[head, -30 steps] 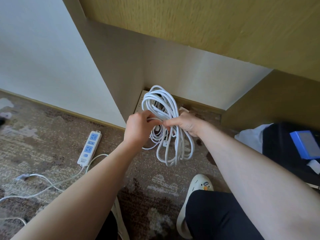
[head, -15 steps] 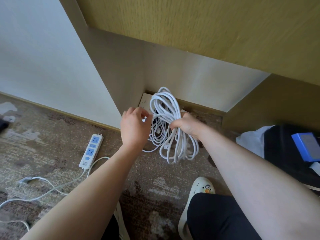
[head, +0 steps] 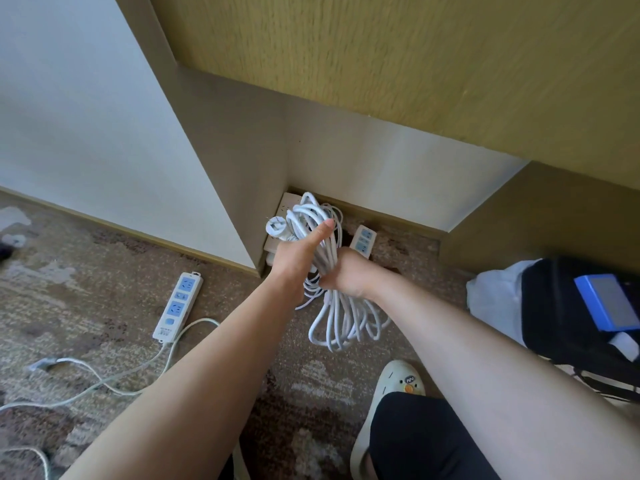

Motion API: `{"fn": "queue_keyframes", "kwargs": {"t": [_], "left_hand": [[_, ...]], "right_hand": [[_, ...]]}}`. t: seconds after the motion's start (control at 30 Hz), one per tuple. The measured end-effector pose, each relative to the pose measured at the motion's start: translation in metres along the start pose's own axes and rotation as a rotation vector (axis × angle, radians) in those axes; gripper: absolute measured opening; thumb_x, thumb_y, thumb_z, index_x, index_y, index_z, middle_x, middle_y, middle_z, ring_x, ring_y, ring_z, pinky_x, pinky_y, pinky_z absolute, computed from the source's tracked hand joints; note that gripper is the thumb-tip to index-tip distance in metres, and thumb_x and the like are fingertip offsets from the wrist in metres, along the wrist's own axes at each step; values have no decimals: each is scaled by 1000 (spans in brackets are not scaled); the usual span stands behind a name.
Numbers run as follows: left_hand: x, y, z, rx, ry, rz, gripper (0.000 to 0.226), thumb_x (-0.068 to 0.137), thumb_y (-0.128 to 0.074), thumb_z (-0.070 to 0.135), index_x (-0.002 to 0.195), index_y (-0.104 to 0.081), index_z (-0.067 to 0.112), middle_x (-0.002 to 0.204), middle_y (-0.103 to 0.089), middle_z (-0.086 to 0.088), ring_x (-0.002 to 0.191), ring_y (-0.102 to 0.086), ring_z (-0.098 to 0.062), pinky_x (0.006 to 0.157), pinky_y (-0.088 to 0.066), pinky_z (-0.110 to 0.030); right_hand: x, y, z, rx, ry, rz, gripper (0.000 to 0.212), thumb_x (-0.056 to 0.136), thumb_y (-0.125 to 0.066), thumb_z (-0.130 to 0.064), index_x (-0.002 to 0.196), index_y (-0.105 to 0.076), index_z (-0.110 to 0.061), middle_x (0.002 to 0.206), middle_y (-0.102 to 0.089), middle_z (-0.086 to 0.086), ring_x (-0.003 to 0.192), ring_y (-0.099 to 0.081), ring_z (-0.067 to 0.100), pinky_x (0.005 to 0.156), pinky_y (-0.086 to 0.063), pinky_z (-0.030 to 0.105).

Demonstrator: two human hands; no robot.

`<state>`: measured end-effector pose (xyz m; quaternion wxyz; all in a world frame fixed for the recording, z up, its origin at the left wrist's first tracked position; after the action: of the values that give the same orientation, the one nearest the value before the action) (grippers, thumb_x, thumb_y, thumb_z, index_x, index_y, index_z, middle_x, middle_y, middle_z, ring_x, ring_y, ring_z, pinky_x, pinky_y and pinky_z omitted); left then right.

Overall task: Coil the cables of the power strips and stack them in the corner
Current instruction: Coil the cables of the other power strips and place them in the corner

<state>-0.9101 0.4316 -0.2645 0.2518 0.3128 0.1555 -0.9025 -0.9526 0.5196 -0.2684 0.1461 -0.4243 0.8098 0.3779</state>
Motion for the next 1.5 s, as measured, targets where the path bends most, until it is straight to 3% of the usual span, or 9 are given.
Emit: {"fn": "queue_keyframes", "kwargs": {"t": [0.17,0.4,0.67,0.8,0.93,1.17,1.33,1.4,1.5], "left_hand": [[7,14,3,102,-31,125,50,56,-78,59,78,-72,14,74,-68,0,70,-60,-13,62,-41,-26],[15,17,15,110,-166,142,18,74,-75,29,71,-65,15,50,-62,10,46,-59,-1,44,-43,-14],[23,12,11,-23,-121,165,29,64,-76,33,75,-69,8,70,-71,-7,70,-70,-24,76,-59,-38],[31,2,-4,-66,-41,124,33,68,-81,34,85,-69,7,76,-72,-7,79,-72,-26,81,-58,-40],[36,-13,-10,-57,-2,-13,43,69,-85,34,95,-69,4,85,-73,-11,86,-71,-28,86,-56,-42],[51,-10,-28,-7,53,103,30,71,-78,23,90,-69,1,75,-69,-10,73,-69,-25,79,-59,-39],[65,-16,-27,2,-47,121,23,74,-69,5,92,-68,-10,62,-68,-9,49,-64,-12,43,-46,-17],[69,-15,-32,12,-69,137,16,74,-67,3,86,-68,-8,61,-68,-9,44,-62,-9,40,-44,-16],[78,-10,-52,60,-45,133,7,72,-68,9,68,-68,3,58,-70,-3,45,-62,-9,41,-44,-17]], "right_hand": [[1,-2,-2,-146,16,27,12,81,-65,-12,86,-61,-22,75,-60,4,68,-63,24,56,-48,33],[-2,6,-4,-265,37,151,15,83,-71,-27,90,-58,-31,76,-63,-4,64,-62,14,52,-40,26],[-18,22,10,-324,30,458,28,77,-71,-47,97,-59,-30,81,-65,-10,71,-63,16,67,-53,33],[-9,7,24,-216,-9,339,29,83,-64,-38,108,-51,-34,84,-62,-11,72,-62,18,57,-41,27],[-3,10,31,-359,-13,329,29,89,-60,-35,115,-47,-38,72,-51,-14,64,-56,18,50,-34,26],[14,6,38,-498,64,301,69,86,-64,-34,147,-33,-33,97,-70,1,83,-68,28,64,-49,33],[26,6,60,-381,68,292,39,83,-63,-38,120,-53,-30,90,-68,-3,80,-67,24,60,-43,30],[26,2,77,-345,16,346,24,79,-61,-47,97,-56,-32,81,-66,-7,73,-65,21,55,-39,29],[21,-11,100,-297,-39,425,28,77,-63,-57,82,-54,-31,71,-62,-9,66,-61,16,51,-36,29]]}}
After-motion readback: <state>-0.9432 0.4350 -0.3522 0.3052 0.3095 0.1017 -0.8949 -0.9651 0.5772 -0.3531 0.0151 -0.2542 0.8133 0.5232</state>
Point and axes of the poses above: each hand's wrist, its own x-axis towards the middle knuckle, its own y-axis out of the back of the hand, z = x × y, the point moved 9 cm from there along x, towards the middle knuckle
